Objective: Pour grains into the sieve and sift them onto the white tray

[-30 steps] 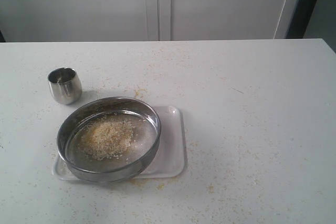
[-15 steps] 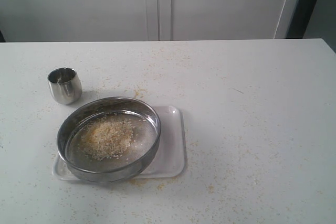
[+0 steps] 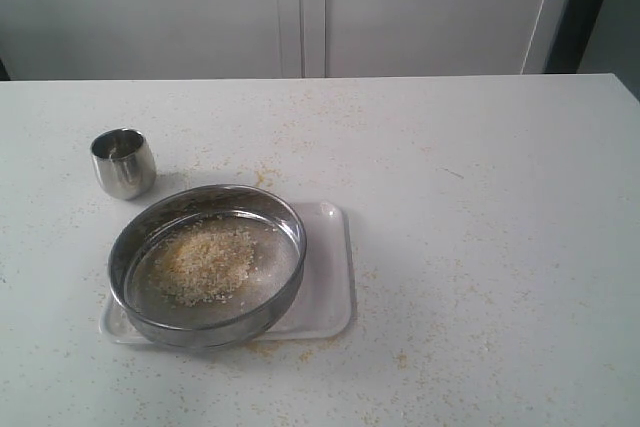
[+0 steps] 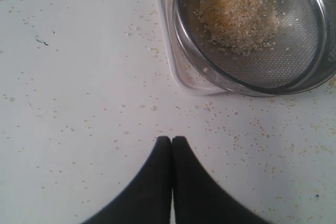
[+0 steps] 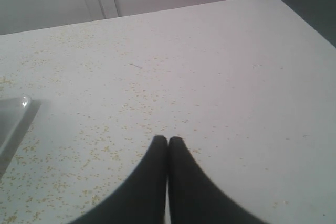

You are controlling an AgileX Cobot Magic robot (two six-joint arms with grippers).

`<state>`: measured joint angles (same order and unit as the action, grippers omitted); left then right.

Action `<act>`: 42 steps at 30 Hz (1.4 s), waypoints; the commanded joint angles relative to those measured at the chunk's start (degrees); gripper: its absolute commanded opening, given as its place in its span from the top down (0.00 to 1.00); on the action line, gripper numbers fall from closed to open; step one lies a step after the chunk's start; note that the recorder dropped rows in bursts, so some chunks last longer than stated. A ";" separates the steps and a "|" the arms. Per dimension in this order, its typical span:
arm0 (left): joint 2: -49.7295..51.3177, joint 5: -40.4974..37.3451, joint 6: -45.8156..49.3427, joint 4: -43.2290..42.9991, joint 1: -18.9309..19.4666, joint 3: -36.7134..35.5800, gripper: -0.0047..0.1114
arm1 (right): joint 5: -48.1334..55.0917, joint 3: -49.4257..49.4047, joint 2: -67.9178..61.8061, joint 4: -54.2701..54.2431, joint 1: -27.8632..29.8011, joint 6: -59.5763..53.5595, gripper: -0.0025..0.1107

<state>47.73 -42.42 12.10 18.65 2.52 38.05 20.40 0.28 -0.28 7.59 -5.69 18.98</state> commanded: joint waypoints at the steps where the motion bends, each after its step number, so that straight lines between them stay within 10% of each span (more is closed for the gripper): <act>1: -0.35 -0.71 0.18 0.62 0.16 -0.28 0.96 | -0.88 -0.28 0.28 0.15 0.51 0.30 0.98; 21: -0.35 -0.71 0.18 0.62 0.16 -0.28 0.96 | -1.50 -0.28 0.28 1.39 0.51 0.29 0.98; 42: -0.35 -0.71 0.18 0.62 0.16 -0.28 0.96 | -26.48 -0.28 0.28 15.51 0.51 0.17 0.98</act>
<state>47.73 -42.42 12.10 18.65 2.52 38.05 -1.04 0.28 -0.28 22.36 -5.69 19.08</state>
